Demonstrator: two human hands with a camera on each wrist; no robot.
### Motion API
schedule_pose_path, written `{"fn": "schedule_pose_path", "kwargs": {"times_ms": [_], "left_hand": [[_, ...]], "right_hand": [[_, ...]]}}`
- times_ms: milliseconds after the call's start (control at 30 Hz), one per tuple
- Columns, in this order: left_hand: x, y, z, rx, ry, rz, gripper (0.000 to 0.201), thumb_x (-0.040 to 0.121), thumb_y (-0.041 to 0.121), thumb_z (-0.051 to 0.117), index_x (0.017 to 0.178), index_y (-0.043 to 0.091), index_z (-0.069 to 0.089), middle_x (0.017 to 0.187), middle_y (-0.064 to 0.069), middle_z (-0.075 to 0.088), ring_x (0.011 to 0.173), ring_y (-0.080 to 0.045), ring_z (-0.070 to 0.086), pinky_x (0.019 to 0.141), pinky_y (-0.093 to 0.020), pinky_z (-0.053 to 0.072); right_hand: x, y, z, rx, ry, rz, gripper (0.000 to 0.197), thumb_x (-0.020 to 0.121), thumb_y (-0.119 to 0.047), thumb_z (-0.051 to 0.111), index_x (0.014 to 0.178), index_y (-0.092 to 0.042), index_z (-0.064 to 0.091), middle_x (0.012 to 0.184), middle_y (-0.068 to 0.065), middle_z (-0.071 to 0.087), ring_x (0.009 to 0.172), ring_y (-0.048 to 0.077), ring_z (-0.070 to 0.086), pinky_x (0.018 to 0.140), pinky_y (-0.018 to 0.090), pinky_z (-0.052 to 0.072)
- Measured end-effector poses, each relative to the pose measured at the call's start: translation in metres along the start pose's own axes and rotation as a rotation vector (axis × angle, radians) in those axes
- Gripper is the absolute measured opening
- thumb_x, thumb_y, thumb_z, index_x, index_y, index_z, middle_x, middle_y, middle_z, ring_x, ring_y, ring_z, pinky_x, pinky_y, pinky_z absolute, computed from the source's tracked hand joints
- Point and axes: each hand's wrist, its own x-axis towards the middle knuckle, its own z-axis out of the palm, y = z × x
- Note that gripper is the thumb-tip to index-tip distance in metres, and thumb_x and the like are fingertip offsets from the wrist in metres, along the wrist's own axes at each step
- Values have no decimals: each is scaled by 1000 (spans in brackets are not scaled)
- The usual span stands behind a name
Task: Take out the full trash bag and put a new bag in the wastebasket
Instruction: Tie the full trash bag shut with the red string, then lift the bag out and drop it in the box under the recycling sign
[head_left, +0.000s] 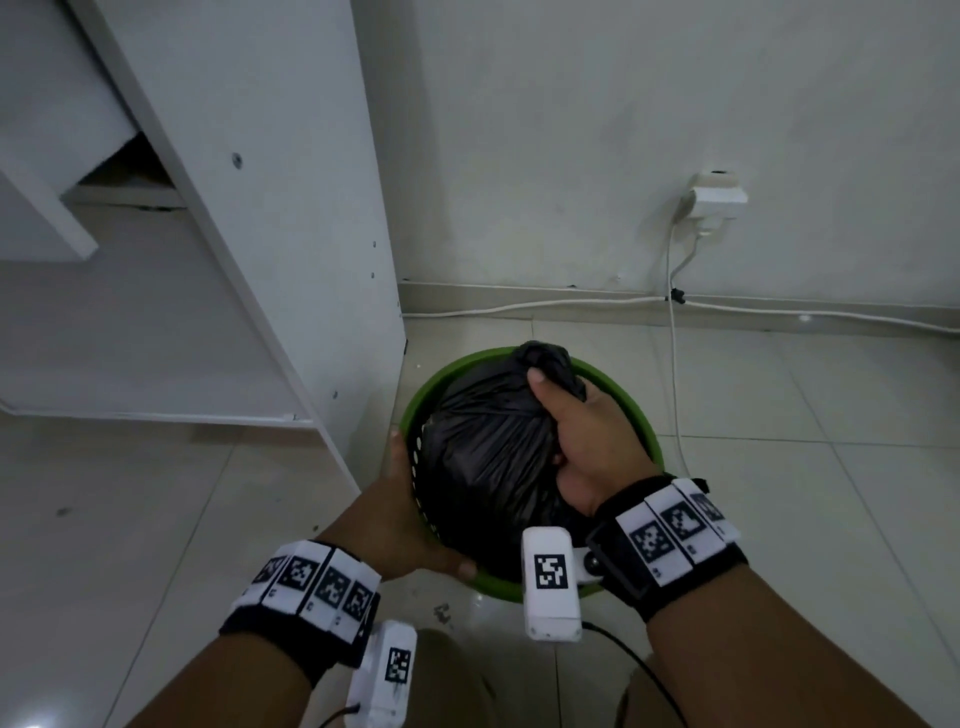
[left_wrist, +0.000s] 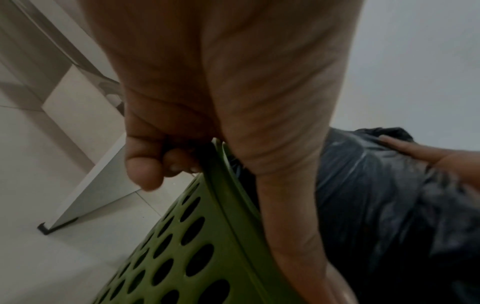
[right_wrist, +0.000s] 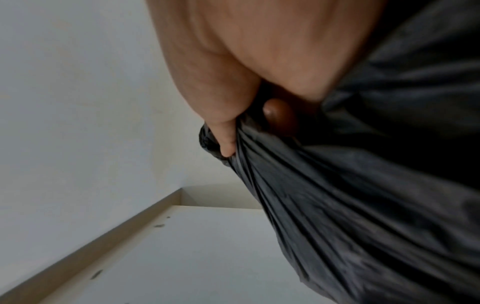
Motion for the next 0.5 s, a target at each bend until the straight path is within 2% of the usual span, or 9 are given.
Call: {"fn": "schedule_pose_path", "kwargs": {"times_ms": [100,233,300,367,500], "left_hand": [[0,-2,3,19,26,34,176,26,61,97,152,39,-25,153,6,45,136,-14,49,112,-37,43],[-12,-5,11,58,113,93,159,38,72,89,155,40,-14,146,6,54,132,-14,54,109,-40,47],[-19,-6,19,86,182,92,150,43,79,82,156,40,-8,144,5,55,129,-17,55,106,-42,49],[-24,-7,27,104,238,83,140,46,82,78,155,40,1,143,4,56,128,-18,56,104,-43,50],[-27,-1,38,178,282,13,124,57,76,75,154,28,14,143,-2,55,127,-23,56,102,-37,50]], "right_hand": [[-10,-19,3,43,-12,-61,28,90,-20,70,113,-4,68,109,19,73,100,36,71,88,50,57],[-28,-45,4,58,-50,-139,27,91,-18,68,111,0,66,105,22,72,83,31,73,69,38,60],[-38,-55,3,53,-71,-167,30,91,-16,68,115,3,65,111,25,70,93,35,71,81,46,60],[-48,-64,2,45,-101,-191,31,92,-14,67,118,3,64,115,25,69,105,39,68,93,54,54],[-62,-85,2,33,-143,-237,32,93,-15,66,120,0,62,116,23,69,109,39,67,95,55,53]]}}
